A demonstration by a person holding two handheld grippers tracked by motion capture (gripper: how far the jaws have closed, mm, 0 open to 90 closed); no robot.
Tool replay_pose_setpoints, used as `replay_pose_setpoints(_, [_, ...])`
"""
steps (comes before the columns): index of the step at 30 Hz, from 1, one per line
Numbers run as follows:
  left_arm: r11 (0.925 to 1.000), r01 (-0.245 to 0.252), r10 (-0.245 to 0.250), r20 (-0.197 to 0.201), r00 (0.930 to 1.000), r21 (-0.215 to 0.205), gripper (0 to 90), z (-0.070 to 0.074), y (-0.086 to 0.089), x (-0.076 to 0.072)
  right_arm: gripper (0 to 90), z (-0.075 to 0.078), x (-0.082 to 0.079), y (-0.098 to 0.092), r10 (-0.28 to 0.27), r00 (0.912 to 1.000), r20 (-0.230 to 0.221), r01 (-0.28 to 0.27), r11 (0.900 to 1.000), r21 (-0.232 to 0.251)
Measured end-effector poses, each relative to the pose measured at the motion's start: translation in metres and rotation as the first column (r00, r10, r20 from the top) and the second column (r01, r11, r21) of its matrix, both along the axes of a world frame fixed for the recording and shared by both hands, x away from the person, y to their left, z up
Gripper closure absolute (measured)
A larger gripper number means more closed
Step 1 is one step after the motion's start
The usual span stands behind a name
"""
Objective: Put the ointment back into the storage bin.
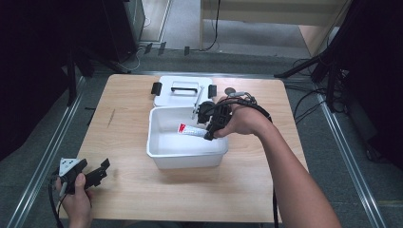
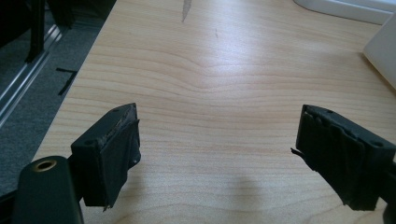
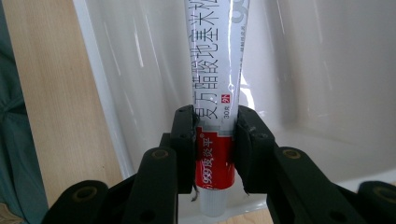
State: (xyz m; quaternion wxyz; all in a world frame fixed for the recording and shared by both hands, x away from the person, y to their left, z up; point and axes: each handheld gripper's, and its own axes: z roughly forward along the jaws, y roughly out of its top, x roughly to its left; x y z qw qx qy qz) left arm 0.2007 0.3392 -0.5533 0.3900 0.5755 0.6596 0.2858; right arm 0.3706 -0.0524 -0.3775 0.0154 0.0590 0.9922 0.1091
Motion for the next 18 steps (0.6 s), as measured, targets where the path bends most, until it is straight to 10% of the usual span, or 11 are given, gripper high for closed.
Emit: replay_pose_setpoints(18, [1.0,-0.002,0.002,0.001,1.0,-0.001,14.1,0.0,0.0,0.0,71.7,-0.024,-0.002,-0.003,0.044,0.9986,-0.03,-0.045,0.998,-0.032])
